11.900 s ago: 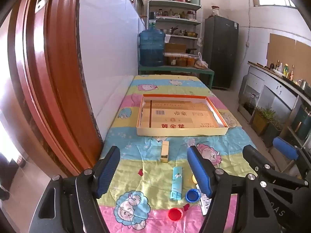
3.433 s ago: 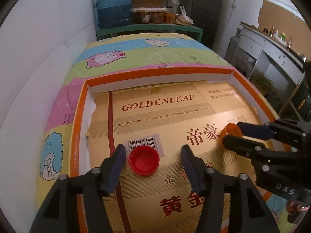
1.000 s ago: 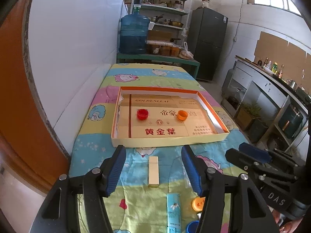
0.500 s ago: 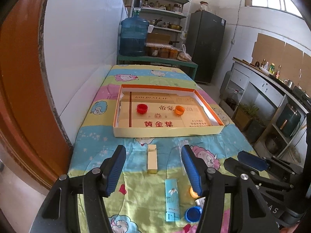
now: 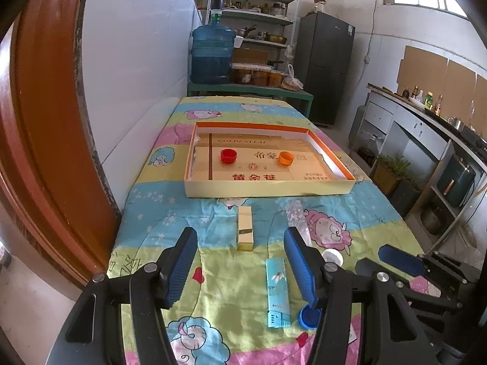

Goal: Organize rigid objects
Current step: 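Withdraw both grippers from the box lid back toward the remaining items, then grasp the white Hello Kitty box with the right gripper while the left grasps the teal tube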

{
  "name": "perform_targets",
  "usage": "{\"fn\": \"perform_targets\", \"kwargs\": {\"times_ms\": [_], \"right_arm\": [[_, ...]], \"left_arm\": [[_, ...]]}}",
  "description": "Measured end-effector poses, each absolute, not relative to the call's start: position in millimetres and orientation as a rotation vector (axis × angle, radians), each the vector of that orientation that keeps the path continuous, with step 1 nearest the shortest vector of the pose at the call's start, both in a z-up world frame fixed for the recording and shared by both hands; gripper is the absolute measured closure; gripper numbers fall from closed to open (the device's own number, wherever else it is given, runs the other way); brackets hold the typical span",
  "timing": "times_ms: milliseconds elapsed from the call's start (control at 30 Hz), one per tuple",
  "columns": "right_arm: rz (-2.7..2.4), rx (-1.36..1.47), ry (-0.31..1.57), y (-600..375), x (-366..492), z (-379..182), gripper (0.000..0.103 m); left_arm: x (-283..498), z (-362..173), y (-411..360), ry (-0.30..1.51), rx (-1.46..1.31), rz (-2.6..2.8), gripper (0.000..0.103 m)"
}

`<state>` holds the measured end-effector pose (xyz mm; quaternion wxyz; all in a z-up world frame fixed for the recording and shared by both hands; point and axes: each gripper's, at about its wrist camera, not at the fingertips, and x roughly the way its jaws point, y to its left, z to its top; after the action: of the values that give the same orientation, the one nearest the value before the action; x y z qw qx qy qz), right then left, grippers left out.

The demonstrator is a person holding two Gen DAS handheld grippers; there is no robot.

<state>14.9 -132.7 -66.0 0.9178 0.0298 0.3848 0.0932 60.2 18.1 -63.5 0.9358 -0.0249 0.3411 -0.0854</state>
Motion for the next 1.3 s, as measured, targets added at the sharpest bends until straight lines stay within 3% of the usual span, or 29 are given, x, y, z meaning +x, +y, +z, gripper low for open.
{"fn": "perform_targets", "kwargs": {"times_ms": [1300], "right_arm": [[0.218,-0.062,0.917,-103.5,-12.2,-125.1,0.063]], "left_arm": [[59.5,-118.7,7.0,0.809,-0.057,-0.239,0.043]]}}
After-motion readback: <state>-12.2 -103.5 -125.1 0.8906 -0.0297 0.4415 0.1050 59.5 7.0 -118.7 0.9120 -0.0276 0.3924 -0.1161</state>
